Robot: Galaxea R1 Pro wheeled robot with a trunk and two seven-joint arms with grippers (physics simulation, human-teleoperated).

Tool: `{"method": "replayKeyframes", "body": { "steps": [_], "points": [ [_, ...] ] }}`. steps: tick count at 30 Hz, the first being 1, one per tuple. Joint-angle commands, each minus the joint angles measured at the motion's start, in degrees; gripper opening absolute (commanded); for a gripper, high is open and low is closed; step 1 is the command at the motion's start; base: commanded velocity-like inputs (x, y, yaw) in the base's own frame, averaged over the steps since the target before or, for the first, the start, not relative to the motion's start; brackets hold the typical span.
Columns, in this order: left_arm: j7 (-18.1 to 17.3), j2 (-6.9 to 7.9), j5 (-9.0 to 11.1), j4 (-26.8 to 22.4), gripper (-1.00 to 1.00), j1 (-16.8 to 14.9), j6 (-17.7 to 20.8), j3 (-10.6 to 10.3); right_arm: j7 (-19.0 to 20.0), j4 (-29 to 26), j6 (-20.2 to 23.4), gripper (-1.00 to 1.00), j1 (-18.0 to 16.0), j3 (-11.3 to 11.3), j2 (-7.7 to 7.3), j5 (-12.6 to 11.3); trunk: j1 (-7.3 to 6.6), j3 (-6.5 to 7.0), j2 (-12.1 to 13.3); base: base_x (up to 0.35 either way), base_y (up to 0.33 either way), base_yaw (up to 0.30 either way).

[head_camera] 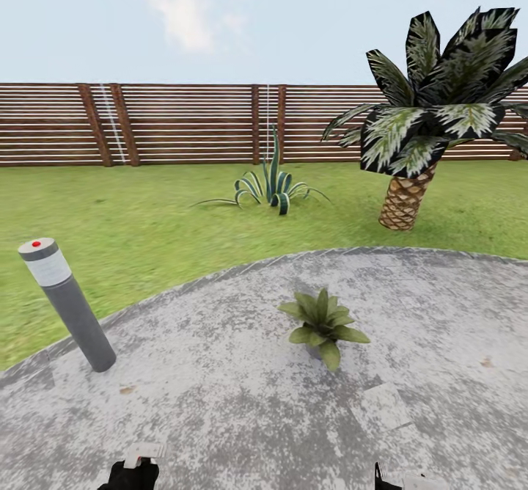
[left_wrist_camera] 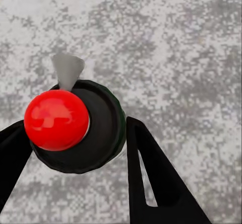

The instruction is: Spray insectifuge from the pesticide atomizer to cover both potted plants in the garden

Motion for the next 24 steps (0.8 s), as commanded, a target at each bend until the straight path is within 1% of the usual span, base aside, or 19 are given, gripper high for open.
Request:
{"method": "replayKeyframes", "body": {
  "steps": [1,13,16,24],
  "points": [
    [-0.2,0.01,-0.1,0.0,-1.00,0.0,-0.2,0.0,-0.4,0.1,-0.1,1.00,0.0,-0.2,-0.01,0.6,-0.01,-0.05,0.0,0.000,0.299,0.000],
    [-0.2,0.01,-0.1,0.0,-1.00,0.0,-0.2,0.0,-0.4,0.1,-0.1,1.00,0.0,-0.2,-0.01,0.6,-0.01,-0.05,0.0,0.065,0.303,-0.007],
    [-0.2,0.01,-0.1,0.0,-1.00,0.0,-0.2,0.0,-0.4,0.1,-0.1,1.00,0.0,-0.2,-0.01,0.6,-0.01,-0.05,0.0,0.092,0.303,-0.207],
    [-0.2,0.01,-0.1,0.0,-1.00,0.0,-0.2,0.0,-0.4,0.1,-0.1,1.00,0.0,-0.2,-0.01,0.6,-0.01,-0.05,0.0,0.101,0.303,-0.292]
  ]
}}
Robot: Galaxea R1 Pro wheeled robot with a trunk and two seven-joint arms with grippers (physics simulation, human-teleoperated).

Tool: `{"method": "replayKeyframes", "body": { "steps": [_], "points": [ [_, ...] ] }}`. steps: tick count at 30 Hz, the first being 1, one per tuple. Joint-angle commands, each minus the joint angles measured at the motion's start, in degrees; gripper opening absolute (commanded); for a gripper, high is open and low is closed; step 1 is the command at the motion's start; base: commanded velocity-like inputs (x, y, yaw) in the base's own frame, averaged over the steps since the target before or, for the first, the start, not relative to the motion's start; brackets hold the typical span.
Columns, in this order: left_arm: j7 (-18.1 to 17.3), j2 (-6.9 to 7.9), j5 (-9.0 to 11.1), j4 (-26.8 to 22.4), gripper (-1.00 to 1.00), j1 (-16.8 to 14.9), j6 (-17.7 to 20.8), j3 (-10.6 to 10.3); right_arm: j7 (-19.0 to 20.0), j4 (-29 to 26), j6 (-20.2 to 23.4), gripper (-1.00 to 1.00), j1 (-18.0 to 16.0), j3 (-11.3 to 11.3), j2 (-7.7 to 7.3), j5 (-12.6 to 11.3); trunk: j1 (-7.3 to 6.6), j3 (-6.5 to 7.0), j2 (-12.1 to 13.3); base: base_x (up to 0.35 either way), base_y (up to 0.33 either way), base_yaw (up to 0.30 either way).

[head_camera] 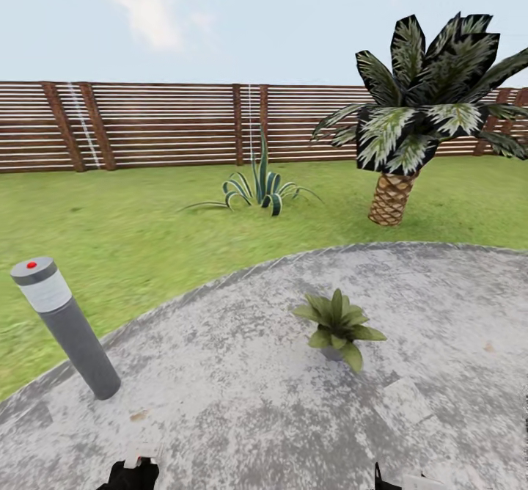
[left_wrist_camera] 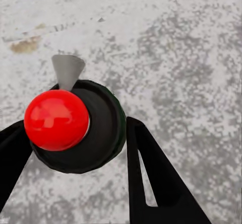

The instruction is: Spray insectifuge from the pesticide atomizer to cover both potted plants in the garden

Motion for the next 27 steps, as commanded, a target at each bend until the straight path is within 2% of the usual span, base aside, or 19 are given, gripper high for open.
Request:
{"method": "replayKeyframes", "body": {
  "steps": [1,12,27],
  "points": [
    [-0.2,0.02,-0.1,0.0,-1.00,0.0,-0.2,0.0,-0.4,0.1,-0.1,1.00,-0.1,-0.2,0.00,0.6,0.00,-0.05,0.0,0.103,0.303,-0.300],
    [-0.2,0.02,-0.1,0.0,-1.00,0.0,-0.2,0.0,-0.4,0.1,-0.1,1.00,-0.1,-0.2,0.00,0.6,0.00,-0.05,0.0,0.113,0.303,-0.300],
    [-0.2,0.02,-0.1,0.0,-1.00,0.0,-0.2,0.0,-0.4,0.1,-0.1,1.00,-0.1,-0.2,0.00,0.6,0.00,-0.05,0.0,0.208,0.287,-0.300]
  ]
}}
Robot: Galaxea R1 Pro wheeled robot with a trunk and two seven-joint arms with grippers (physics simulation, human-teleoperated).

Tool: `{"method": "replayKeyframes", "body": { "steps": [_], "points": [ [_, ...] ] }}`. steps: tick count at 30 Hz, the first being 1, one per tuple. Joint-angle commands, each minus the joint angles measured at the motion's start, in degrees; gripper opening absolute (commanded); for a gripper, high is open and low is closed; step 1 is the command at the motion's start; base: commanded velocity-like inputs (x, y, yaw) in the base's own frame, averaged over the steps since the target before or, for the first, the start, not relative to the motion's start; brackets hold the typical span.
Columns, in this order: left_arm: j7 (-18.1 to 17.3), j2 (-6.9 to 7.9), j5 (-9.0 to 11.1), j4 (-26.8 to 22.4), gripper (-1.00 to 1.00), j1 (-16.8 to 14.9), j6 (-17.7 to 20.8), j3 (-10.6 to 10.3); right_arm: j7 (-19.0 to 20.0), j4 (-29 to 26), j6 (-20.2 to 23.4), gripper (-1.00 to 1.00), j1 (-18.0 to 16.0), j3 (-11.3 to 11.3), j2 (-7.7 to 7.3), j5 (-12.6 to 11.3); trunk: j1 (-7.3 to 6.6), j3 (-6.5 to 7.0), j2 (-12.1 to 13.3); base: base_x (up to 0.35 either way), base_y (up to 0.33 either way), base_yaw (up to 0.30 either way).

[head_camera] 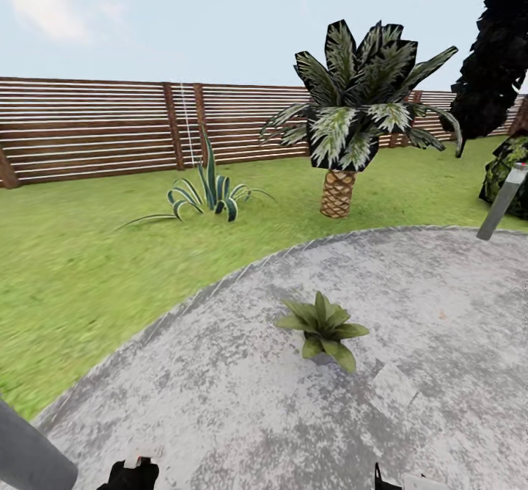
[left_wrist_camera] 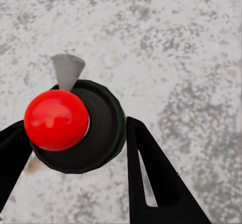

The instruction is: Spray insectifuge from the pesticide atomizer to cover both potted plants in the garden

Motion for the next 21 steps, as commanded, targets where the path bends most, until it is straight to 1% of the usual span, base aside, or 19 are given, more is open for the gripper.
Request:
{"method": "replayKeyframes", "body": {
  "steps": [1,13,21],
  "points": [
    [-0.2,0.02,-0.1,0.0,-1.00,0.0,-0.2,0.0,-0.4,0.1,-0.1,1.00,-0.1,-0.2,0.00,0.6,0.01,-0.05,0.0,0.211,0.260,-0.300],
    [-0.2,0.02,-0.1,0.0,-1.00,0.0,-0.2,0.0,-0.4,0.1,-0.1,1.00,-0.1,-0.2,0.00,0.6,0.01,-0.05,0.0,0.231,0.241,-0.300],
    [-0.2,0.02,-0.1,0.0,-1.00,0.0,-0.2,0.0,-0.4,0.1,-0.1,1.00,-0.1,-0.2,0.00,0.6,0.01,-0.05,0.0,0.195,0.242,-0.298]
  ]
}}
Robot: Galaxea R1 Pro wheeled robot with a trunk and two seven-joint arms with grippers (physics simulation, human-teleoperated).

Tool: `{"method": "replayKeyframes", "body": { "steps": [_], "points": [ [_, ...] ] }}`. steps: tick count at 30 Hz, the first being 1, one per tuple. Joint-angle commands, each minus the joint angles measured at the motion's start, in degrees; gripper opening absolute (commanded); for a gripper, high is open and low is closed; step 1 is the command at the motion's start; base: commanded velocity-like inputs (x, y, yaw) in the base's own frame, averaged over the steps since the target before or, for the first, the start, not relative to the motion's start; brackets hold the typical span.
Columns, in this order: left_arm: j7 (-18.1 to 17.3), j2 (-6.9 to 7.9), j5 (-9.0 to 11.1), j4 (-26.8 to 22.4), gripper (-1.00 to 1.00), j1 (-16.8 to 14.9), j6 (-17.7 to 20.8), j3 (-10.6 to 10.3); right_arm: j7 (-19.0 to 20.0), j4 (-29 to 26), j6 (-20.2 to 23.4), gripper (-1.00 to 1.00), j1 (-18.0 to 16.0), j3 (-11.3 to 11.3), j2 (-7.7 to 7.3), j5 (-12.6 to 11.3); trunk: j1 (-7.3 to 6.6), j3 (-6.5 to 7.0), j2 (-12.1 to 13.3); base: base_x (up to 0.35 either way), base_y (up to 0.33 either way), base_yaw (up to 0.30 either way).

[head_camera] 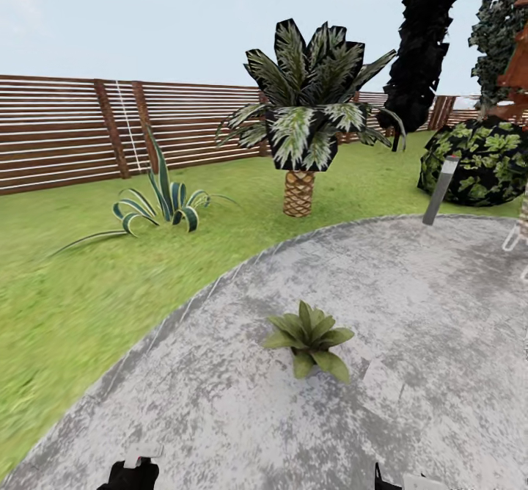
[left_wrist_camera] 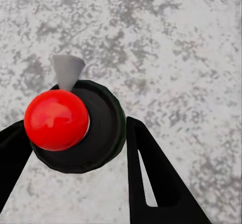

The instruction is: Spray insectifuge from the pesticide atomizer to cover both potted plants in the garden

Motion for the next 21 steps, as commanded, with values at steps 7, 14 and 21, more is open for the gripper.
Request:
{"method": "replayKeyframes", "body": {
  "steps": [7,14,21],
  "points": [
    [-0.2,0.02,-0.1,0.0,-1.00,0.0,-0.2,0.0,-0.4,0.1,-0.1,1.00,-0.1,-0.2,0.00,0.6,0.01,-0.05,0.0,0.107,0.138,-0.069],
    [-0.2,0.02,-0.1,0.0,-1.00,0.0,-0.2,0.0,-0.4,0.1,-0.1,1.00,-0.1,-0.2,0.00,0.6,0.01,-0.05,0.0,0.004,0.005,-0.001],
    [-0.2,0.02,-0.1,0.0,-1.00,0.0,-0.2,0.0,-0.4,0.1,-0.1,1.00,-0.1,-0.2,0.00,0.6,0.01,-0.05,0.0,0.000,0.000,-0.018]
  ]
}}
